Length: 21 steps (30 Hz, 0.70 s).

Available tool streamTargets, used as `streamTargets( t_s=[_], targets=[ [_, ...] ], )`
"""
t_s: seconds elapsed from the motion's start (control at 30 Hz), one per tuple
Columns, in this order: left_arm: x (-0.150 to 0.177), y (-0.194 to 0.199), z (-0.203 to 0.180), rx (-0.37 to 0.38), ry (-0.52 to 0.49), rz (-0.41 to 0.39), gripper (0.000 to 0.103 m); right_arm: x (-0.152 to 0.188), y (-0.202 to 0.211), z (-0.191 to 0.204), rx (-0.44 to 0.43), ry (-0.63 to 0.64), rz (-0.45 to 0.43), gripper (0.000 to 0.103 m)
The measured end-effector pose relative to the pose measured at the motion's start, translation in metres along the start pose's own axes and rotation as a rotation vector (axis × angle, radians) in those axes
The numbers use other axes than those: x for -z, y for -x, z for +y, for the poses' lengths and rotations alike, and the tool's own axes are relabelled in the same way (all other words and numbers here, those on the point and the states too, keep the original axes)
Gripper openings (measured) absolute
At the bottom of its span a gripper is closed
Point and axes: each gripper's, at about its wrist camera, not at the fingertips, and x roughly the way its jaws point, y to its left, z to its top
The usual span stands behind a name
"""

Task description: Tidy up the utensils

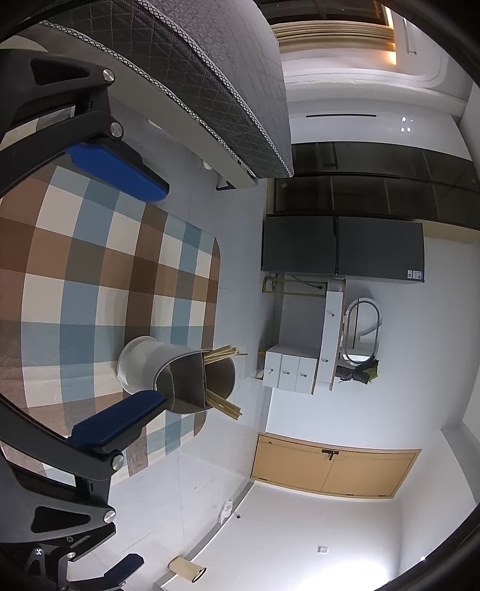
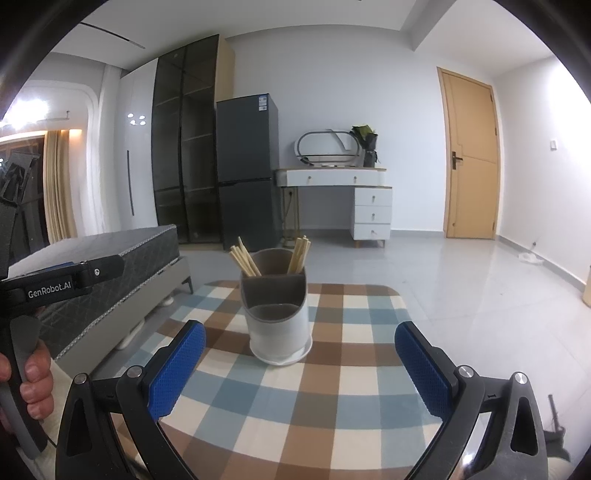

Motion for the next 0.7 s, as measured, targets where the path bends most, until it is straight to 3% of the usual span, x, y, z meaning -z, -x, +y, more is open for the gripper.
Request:
streamTargets(
  t_s=[0.7],
  targets=[
    [0.0004, -0.0017, 0.0039, -0.038, 0.016, 0.007, 0.1, 0.0004, -0.0021, -0.0002, 0.003, 0.0, 0.009, 0.103]
  ],
)
